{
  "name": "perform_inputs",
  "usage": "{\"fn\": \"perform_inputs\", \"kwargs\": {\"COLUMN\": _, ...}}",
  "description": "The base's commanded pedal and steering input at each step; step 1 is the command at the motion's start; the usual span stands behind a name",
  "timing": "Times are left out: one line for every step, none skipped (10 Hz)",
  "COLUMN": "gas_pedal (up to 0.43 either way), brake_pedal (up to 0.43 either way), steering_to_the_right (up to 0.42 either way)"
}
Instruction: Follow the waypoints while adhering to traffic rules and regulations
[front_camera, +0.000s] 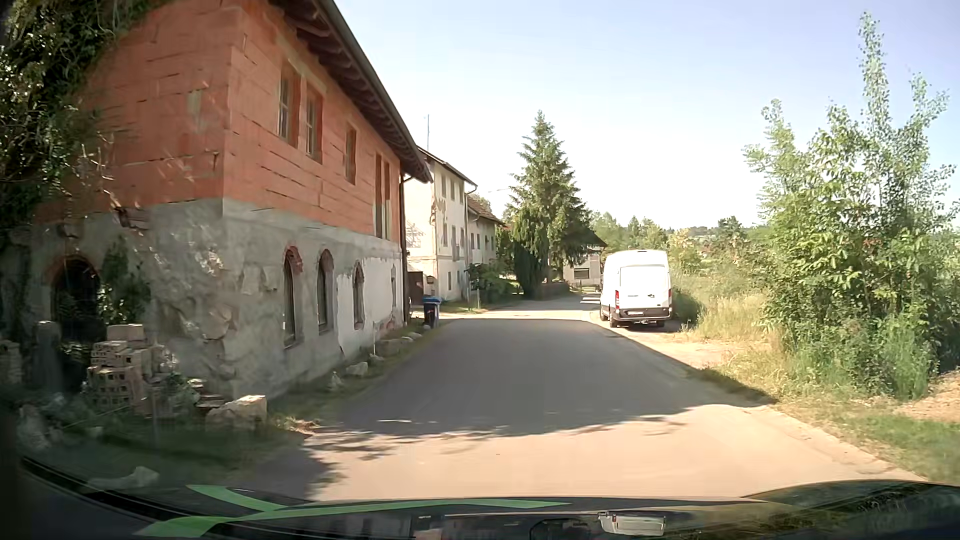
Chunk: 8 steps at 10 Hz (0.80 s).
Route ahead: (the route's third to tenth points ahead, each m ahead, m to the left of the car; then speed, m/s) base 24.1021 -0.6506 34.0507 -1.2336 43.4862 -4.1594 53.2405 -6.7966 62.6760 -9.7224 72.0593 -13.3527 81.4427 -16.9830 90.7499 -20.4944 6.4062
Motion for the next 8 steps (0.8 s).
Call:
{"fn": "perform_inputs", "kwargs": {"gas_pedal": 0.079, "brake_pedal": 0.0, "steering_to_the_right": -0.005}}
{"fn": "perform_inputs", "kwargs": {"gas_pedal": 0.079, "brake_pedal": 0.0, "steering_to_the_right": -0.005}}
{"fn": "perform_inputs", "kwargs": {"gas_pedal": 0.079, "brake_pedal": 0.0, "steering_to_the_right": -0.003}}
{"fn": "perform_inputs", "kwargs": {"gas_pedal": 0.079, "brake_pedal": 0.0, "steering_to_the_right": -0.002}}
{"fn": "perform_inputs", "kwargs": {"gas_pedal": 0.079, "brake_pedal": 0.0, "steering_to_the_right": -0.002}}
{"fn": "perform_inputs", "kwargs": {"gas_pedal": 0.079, "brake_pedal": 0.0, "steering_to_the_right": -0.002}}
{"fn": "perform_inputs", "kwargs": {"gas_pedal": 0.079, "brake_pedal": 0.0, "steering_to_the_right": -0.001}}
{"fn": "perform_inputs", "kwargs": {"gas_pedal": 0.079, "brake_pedal": 0.0, "steering_to_the_right": 0.0}}
